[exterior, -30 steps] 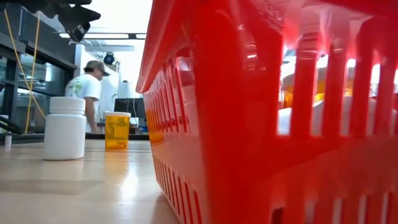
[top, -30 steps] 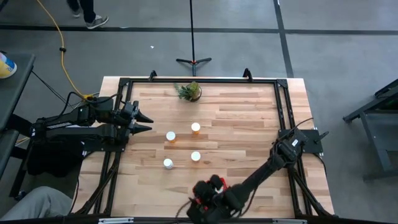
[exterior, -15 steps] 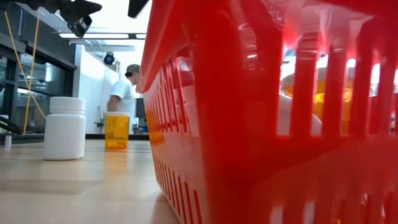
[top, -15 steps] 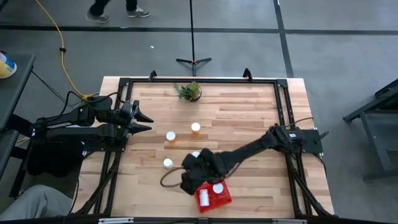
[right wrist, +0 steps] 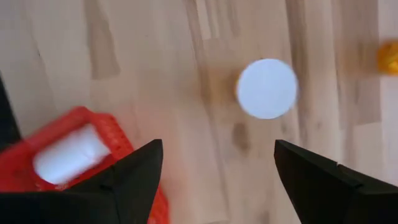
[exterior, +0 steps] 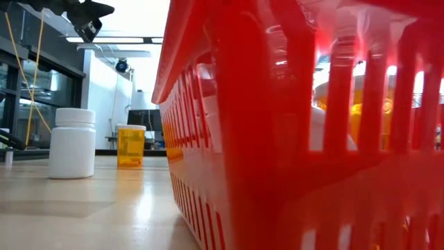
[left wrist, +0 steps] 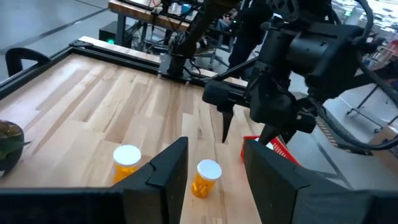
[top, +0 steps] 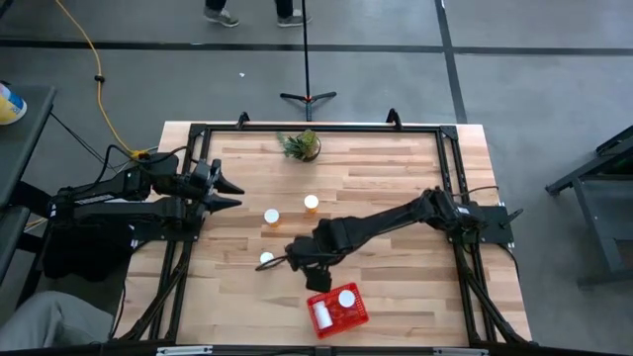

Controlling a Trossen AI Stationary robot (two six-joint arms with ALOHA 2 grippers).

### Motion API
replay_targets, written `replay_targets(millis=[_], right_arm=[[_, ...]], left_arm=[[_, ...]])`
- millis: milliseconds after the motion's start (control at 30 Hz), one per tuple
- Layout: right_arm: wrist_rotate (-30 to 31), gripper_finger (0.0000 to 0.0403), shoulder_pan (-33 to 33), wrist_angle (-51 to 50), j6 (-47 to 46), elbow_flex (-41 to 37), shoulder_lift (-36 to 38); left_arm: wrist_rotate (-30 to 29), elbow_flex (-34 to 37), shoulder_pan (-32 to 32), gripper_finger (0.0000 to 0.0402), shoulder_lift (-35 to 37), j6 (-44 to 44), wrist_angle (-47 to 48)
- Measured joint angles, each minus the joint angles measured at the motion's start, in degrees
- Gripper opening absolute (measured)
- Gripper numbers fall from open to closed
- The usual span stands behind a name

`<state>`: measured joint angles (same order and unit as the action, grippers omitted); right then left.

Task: Pick and place pill bottles into a basket
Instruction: Put the orange pill bottle into the red bin

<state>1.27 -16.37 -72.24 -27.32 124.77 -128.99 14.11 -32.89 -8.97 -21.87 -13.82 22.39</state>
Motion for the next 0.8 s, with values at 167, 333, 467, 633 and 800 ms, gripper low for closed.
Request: replay_targets(millis=[167, 333, 467, 633, 800], right_arm=[[-2.2, 0.0299, 2.38, -0.11, 6.84, 0.0, 0.0], [-5.61, 0.0299, 5.31, -0.13, 13.05, 0.0, 0.0], [-7.36, 0.0299, 7.49, 0.55, 17.4, 0.0, 0.0], [-10.5, 0.0299, 9.67, 0.74, 19.52, 0.0, 0.0], [-11.74, 0.0299, 10.84, 1.0, 20.3, 0.0, 0.0]], left_arm=[[-1.15, -0.03, -0.02, 0.0191, 0.0, -1.15, 0.0], [-2.53, -0.06, 0.0, 0.0191, 0.0, -1.77, 0.0], [-3.62, -0.06, 0.0, 0.0191, 0.0, -2.14, -0.02], [-4.02, -0.06, -0.01, 0.0191, 0.0, -2.14, -0.02], [-4.12, -0.06, -0.02, 0.0191, 0.0, -2.14, -0.04]])
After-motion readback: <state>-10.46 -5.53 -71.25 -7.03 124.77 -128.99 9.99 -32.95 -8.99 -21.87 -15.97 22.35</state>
